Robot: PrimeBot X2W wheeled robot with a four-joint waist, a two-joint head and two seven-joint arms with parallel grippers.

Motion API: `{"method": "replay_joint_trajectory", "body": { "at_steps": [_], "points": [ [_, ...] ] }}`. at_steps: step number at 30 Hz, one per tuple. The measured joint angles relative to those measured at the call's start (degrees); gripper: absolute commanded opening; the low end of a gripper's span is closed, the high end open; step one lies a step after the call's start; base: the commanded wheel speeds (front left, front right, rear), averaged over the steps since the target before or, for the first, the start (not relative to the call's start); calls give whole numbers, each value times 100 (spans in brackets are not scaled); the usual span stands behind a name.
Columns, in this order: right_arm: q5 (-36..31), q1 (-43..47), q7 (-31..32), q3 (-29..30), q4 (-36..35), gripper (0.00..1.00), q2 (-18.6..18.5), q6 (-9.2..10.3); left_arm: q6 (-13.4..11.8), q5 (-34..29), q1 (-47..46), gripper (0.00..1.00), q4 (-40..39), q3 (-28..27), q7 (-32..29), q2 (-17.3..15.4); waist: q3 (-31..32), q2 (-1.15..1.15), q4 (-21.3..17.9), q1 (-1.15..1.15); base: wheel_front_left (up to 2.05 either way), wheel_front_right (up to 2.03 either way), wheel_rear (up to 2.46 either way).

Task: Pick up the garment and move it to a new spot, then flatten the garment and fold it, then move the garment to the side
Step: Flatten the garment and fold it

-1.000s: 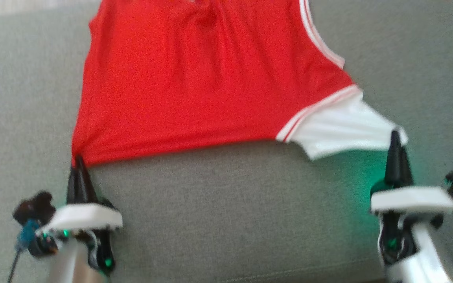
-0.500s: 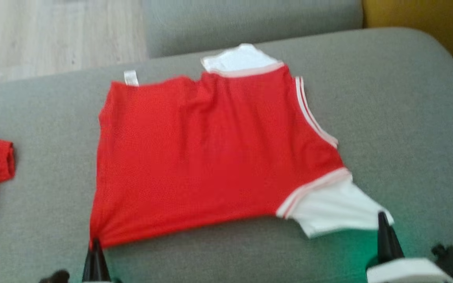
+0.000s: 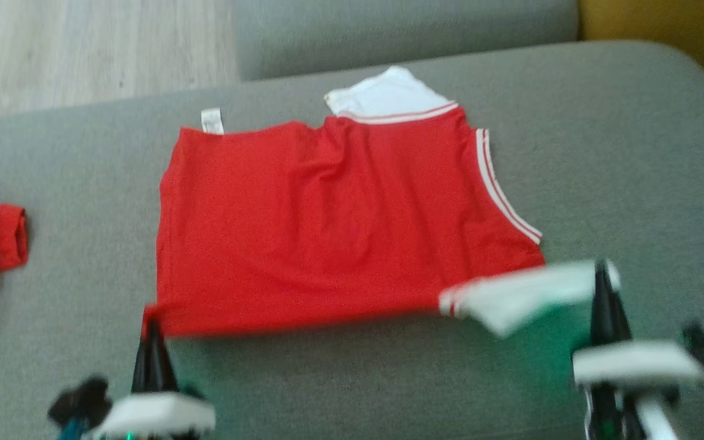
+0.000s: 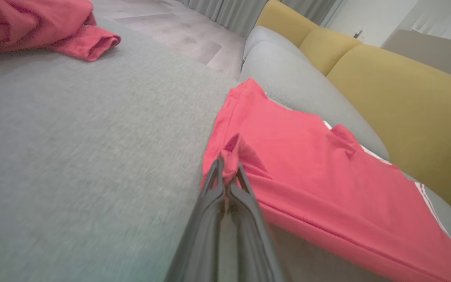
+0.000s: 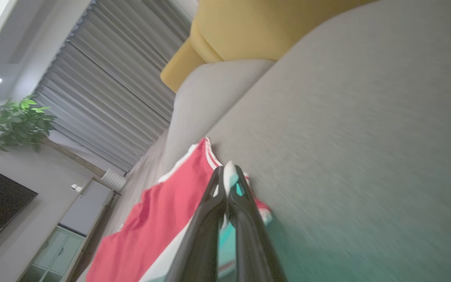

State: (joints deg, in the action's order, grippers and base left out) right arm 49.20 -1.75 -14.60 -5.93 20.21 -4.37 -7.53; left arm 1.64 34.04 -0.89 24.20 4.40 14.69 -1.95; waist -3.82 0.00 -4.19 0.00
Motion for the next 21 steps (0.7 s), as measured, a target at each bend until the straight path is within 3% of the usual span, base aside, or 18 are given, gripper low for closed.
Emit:
{"method": "replay_joint_trajectory", "body": {
  "at_steps": [7,19,20,21],
  "points": [
    [-86,-1564,48,-127,568,0,-3,0,-174,16,-972,0,171,359,0,-3,-502,0,103,-1,0,0,0],
    [-576,-2966,38,-209,1967,0,-5,0,-427,58,-2083,0,803,506,0,4,-1201,0,245,-1,0,0,0],
    [-649,-3053,38,-187,2106,16,-4,0,-481,21,-2157,7,827,483,0,8,-1225,0,251,-1,0,0,0],
    [-649,-3053,38,-187,2106,100,-4,0,-481,21,-2157,73,827,483,0,8,-1225,0,251,-1,0,0,0]
  ]
}}
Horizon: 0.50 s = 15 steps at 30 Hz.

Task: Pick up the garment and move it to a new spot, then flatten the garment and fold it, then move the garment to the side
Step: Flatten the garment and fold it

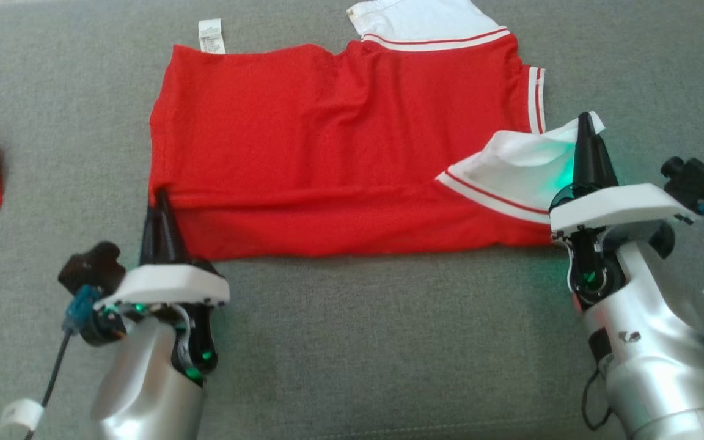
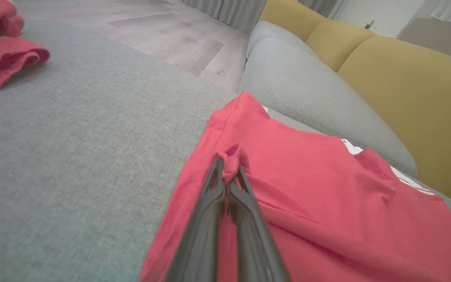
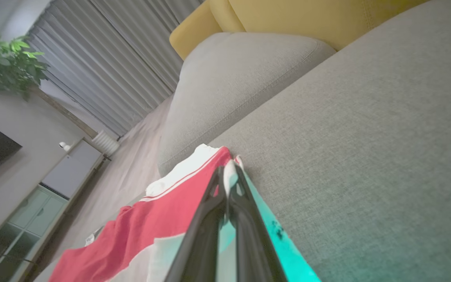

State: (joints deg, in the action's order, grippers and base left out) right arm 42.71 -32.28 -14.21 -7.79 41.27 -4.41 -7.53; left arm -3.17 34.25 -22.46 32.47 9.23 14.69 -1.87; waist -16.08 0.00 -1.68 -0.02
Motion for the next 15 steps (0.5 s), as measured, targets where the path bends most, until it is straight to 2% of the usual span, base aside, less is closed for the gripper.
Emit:
{"method": "replay_joint_trajectory", "body": {
  "at_steps": [1,4,8,11,15],
  "points": [
    [-119,-64,-1,14,98,100,-2,0,-43,-42,-51,100,-4,-32,0,1,-21,0,3,0,0,0,0],
    [-720,-123,-10,267,-93,100,-12,0,-215,-310,-82,100,-182,-221,1,7,-48,0,12,1,0,0,0],
    [-2006,-53,-16,593,-795,100,-45,0,-392,-1169,36,100,-564,-365,1,3,-1,0,12,1,0,0,0],
    [-2873,300,-25,637,-1202,100,-40,0,-398,-1747,377,100,-666,-339,1,4,80,0,8,1,0,0,0],
    [-3502,1082,-25,666,-1304,100,16,0,-448,-2267,957,100,-658,-274,1,1,248,0,7,2,0,0,0]
  ]
}}
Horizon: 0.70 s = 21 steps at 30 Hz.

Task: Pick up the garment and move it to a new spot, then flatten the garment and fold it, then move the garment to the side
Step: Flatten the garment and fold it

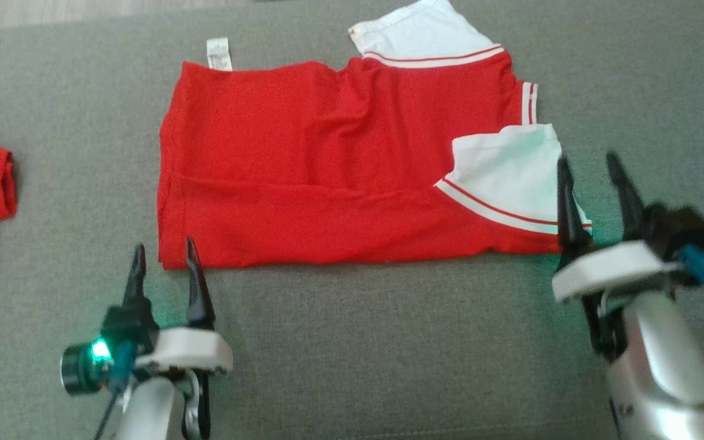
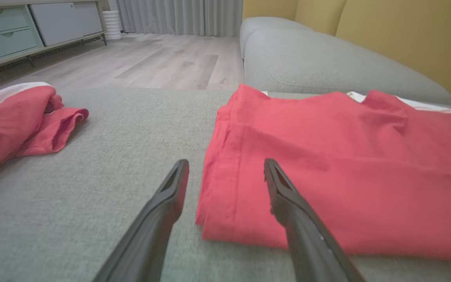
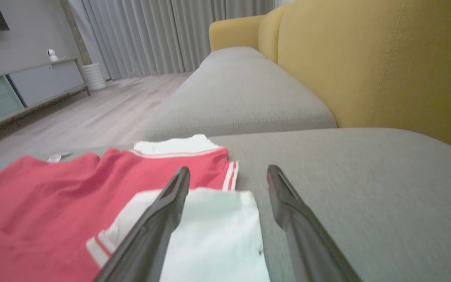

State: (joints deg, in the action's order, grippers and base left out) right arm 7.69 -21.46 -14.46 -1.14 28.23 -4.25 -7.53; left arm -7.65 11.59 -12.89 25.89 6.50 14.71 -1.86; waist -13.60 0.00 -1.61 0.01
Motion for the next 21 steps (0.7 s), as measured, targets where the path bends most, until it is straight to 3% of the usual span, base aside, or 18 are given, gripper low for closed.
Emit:
{"method": "replay_joint_trajectory", "body": {
  "at_steps": [8,21],
  "points": [
    [-431,747,0,54,41,100,78,0,-23,-497,585,100,45,36,0,-5,449,0,-13,0,0,0,0],
    [-203,1406,1,-36,283,100,148,0,-49,-500,1345,100,47,-55,0,-29,1001,0,-114,0,0,0,0]
  ]
}}
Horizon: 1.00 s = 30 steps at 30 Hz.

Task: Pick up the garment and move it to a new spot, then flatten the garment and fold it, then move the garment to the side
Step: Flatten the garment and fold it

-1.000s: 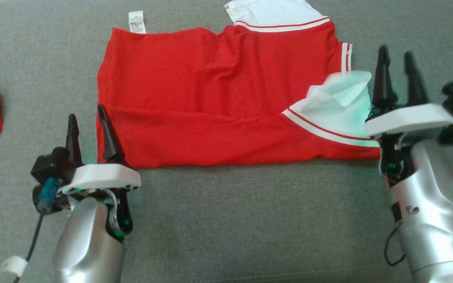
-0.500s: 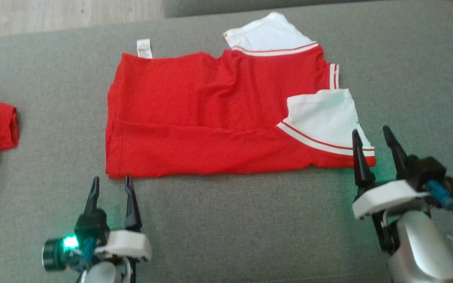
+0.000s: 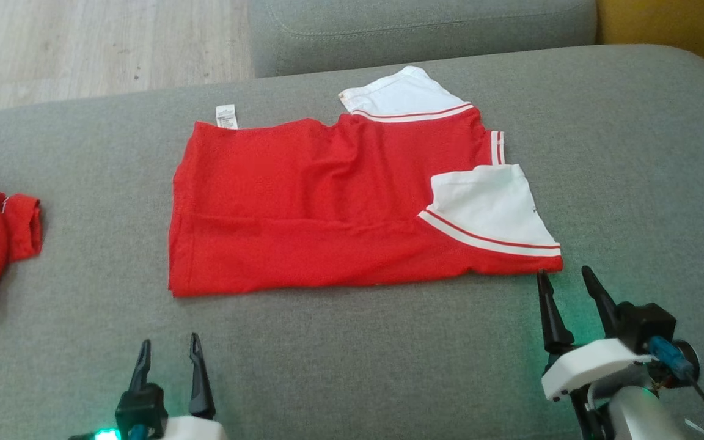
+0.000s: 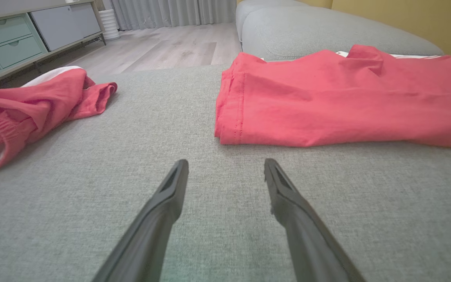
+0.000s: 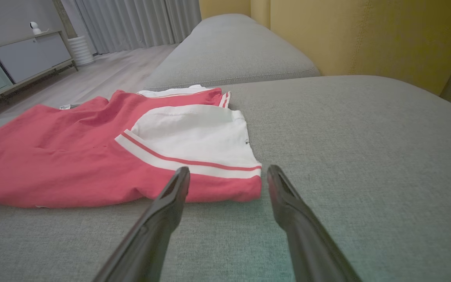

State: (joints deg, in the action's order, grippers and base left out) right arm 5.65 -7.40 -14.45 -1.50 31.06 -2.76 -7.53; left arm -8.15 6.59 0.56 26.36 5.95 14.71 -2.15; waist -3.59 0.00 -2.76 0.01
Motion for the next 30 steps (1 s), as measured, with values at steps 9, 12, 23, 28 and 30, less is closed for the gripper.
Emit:
{"method": "replay_joint_trajectory", "body": {
  "at_steps": [9,12,23,28,30],
  "points": [
    [355,-237,0,197,305,100,2,0,13,0,-102,100,-78,123,0,-7,-312,0,25,-1,0,0,0],
    [523,-616,0,308,626,100,5,0,60,1,-297,100,-69,197,0,-7,-469,0,68,-2,0,0,0],
    [676,-1328,-110,322,1924,50,-21,0,109,60,-549,100,-53,372,0,-13,-804,0,364,-1,0,0,0],
    [689,-1484,-109,298,1983,0,-12,-1,168,257,-559,100,-59,344,0,-13,-826,0,340,-1,0,0,0],
    [599,-1465,-92,403,1882,0,24,-1,230,357,-572,100,-68,344,0,-13,-835,0,294,-1,0,0,0]
  ]
}}
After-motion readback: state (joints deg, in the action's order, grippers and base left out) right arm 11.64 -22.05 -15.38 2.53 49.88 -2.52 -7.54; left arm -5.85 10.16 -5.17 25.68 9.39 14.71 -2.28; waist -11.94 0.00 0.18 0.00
